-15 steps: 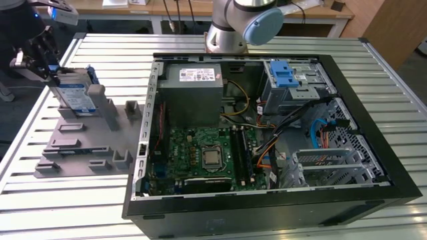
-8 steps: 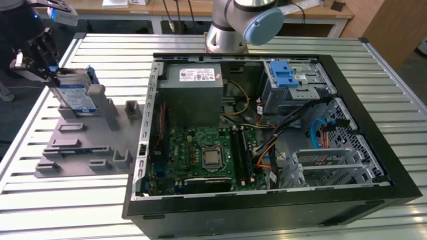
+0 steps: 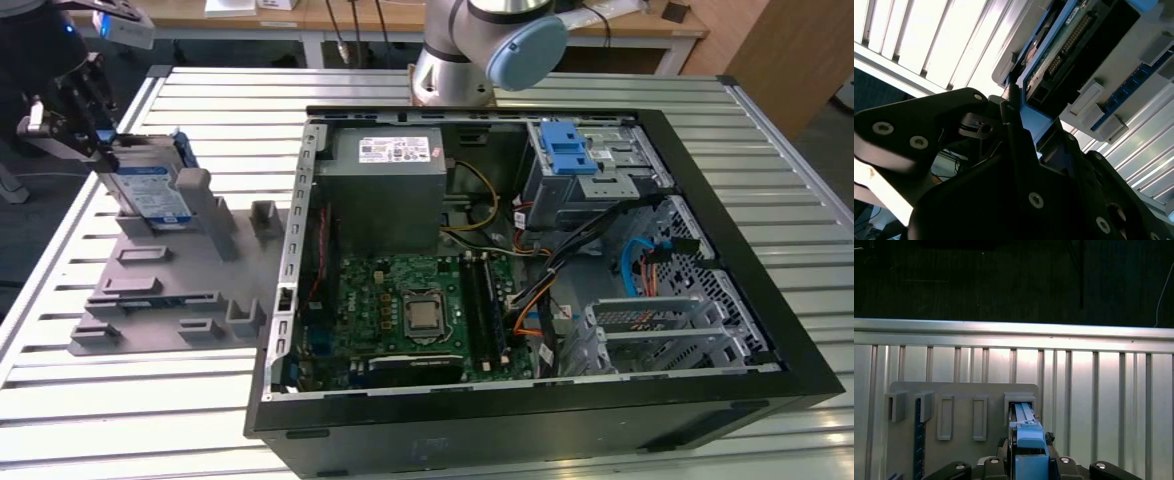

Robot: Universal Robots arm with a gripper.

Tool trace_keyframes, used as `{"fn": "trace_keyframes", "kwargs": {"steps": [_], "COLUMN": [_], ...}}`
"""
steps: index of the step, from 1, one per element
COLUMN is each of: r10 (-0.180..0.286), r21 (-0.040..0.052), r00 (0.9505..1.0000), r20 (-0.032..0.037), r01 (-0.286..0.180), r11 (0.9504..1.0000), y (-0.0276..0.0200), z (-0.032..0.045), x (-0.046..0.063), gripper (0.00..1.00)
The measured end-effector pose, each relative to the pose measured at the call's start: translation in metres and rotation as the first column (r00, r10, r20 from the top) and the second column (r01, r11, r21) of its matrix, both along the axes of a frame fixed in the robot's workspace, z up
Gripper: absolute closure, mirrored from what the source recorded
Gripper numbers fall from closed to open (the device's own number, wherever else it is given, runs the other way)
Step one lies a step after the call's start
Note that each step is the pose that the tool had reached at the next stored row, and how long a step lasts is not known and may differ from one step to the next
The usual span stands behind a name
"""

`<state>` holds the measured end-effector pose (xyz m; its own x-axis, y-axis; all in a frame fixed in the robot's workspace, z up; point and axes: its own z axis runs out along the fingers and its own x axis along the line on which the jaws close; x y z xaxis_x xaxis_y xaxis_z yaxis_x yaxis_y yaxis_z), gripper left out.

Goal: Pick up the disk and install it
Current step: 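Pick up the disk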

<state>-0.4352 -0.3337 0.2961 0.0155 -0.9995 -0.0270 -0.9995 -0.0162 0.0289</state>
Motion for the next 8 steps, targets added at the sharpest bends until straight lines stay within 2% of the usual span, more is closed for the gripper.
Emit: {"fn": "trace_keyframes", "kwargs": {"steps": [8], "r10": [0.000], "r21": [0.0000], "r00": [1.0000], "r20": [0.0001], "r01": [0.000], "r11": [1.0000], "y": [0.0000], "z": [0.0136], "x": [0.000], "gripper": [0.64]}}
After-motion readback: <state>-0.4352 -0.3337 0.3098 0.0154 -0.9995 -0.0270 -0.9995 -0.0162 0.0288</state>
